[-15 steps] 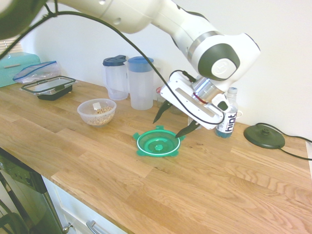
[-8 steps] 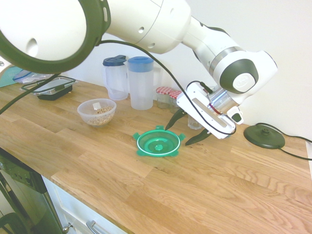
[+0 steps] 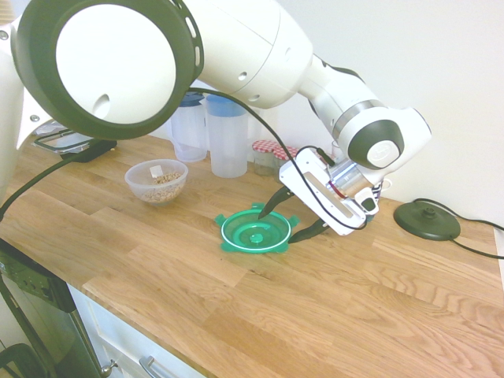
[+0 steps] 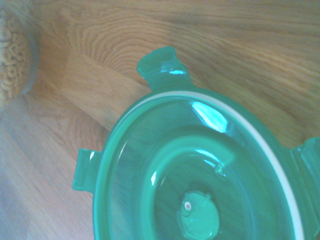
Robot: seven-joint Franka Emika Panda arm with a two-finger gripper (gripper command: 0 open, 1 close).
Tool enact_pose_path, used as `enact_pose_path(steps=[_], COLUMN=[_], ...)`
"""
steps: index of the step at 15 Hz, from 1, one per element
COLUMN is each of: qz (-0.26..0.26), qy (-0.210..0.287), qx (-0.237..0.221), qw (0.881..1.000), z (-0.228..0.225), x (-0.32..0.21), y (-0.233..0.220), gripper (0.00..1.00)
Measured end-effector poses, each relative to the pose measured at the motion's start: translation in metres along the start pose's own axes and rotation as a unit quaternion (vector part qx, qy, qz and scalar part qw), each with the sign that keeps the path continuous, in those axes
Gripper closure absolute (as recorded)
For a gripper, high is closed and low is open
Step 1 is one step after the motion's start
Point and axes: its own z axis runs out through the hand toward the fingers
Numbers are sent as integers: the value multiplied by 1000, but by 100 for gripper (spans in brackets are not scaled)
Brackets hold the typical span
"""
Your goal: Cover the lid of food container
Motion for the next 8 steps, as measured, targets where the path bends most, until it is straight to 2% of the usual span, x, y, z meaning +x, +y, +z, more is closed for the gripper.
enact_pose_path(steps=[8], qz=[14], qy=[-11], qx=[39], qw=[999], z=[16], x=[-1], y=[11], gripper=[100])
